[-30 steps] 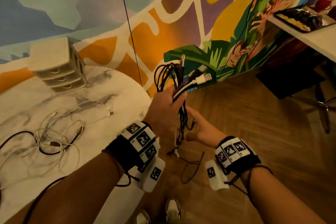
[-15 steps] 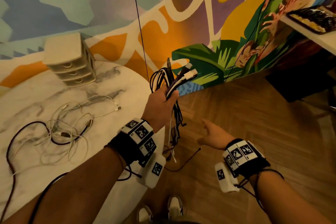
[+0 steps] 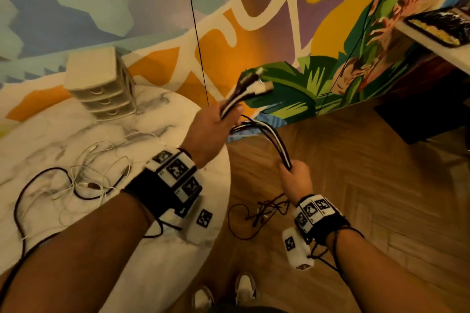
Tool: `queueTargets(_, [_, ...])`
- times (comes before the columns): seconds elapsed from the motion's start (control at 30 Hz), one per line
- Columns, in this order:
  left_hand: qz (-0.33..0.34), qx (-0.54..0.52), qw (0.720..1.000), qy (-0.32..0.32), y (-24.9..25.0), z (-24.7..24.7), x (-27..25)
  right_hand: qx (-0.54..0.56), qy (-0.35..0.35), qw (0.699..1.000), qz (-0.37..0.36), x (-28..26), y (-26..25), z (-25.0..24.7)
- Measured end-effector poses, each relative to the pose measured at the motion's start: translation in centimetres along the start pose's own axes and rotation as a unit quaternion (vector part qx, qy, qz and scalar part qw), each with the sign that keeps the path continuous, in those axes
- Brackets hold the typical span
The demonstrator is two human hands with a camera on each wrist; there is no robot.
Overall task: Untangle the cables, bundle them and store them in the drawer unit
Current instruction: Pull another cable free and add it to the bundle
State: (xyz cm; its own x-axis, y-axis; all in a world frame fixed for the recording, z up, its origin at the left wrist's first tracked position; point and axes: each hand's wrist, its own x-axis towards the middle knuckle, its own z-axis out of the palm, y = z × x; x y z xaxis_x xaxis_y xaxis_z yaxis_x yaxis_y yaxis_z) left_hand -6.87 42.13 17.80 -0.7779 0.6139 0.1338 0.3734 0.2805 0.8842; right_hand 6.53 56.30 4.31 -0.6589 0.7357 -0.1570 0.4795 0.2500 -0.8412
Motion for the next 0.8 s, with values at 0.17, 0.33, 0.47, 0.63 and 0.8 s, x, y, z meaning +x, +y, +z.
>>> queueTargets(0.17, [-0.008,-0.253,0.966,-0.057,2.5,-0.9,1.1,-0.267,-0.153,0.939,0.154,0.8,8.2,-1.5])
queueTargets(0.33, [-0.088,-0.289,0.939,-0.165,1.6,4.6,-1.9,-0.077,-0.310,0.947,-0.027,0.4,3.1,-1.8])
queueTargets(0.47, [-0.138,-0.202,0.947,-0.207,-0.4,7.4,-3.7,0.398,-0.338,0.852,0.031,-1.1,-4.4,-4.4])
queueTargets(0.63, [-0.074,-0.069,0.963,-0.250,-0.4,8.5,-5.6,0.211,-0.324,0.922,0.009,-2.5,-7.6,-3.6])
queueTargets(0.8, [0.034,0.127,0.941,-0.312,-0.9,6.7,-6.3,0.206,-0.262,0.942,0.046,-3.5,-7.6,-1.7])
